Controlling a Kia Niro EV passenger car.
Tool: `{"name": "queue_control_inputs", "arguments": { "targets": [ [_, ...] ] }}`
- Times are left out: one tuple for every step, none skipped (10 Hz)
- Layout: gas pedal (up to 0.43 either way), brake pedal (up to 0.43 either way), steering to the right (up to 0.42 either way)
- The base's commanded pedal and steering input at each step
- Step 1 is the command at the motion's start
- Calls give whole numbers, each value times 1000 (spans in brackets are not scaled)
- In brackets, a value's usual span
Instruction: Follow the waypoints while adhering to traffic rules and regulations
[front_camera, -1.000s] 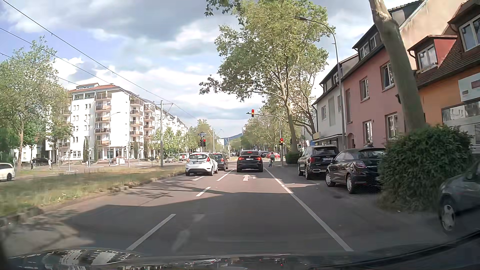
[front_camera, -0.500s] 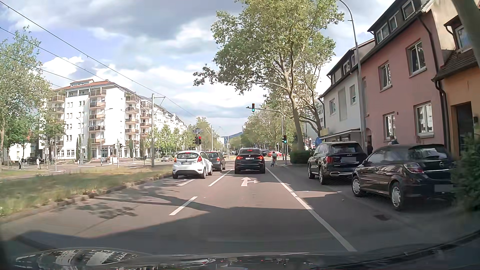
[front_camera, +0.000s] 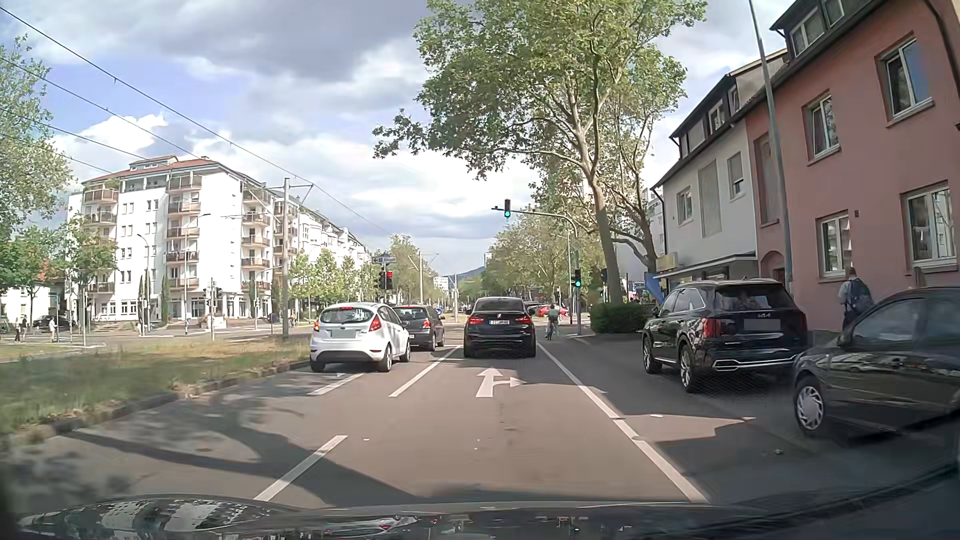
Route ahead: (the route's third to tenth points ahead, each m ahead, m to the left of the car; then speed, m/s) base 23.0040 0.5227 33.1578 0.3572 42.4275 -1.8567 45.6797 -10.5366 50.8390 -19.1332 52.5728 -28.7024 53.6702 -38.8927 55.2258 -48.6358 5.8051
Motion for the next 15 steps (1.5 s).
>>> {"name": "queue_control_inputs", "arguments": {
  "targets": [
    [0,128,0],
    [0,122,0],
    [0,128,0],
    [0,134,0],
    [0,159,0],
    [0,165,0],
    [0,146,-1],
    [0,104,-1],
    [0,67,-1],
    [0,61,-1],
    [0,61,-1],
    [0,61,-1],
    [0,61,-1],
    [0,24,-1],
    [0,0,0]
  ]
}}
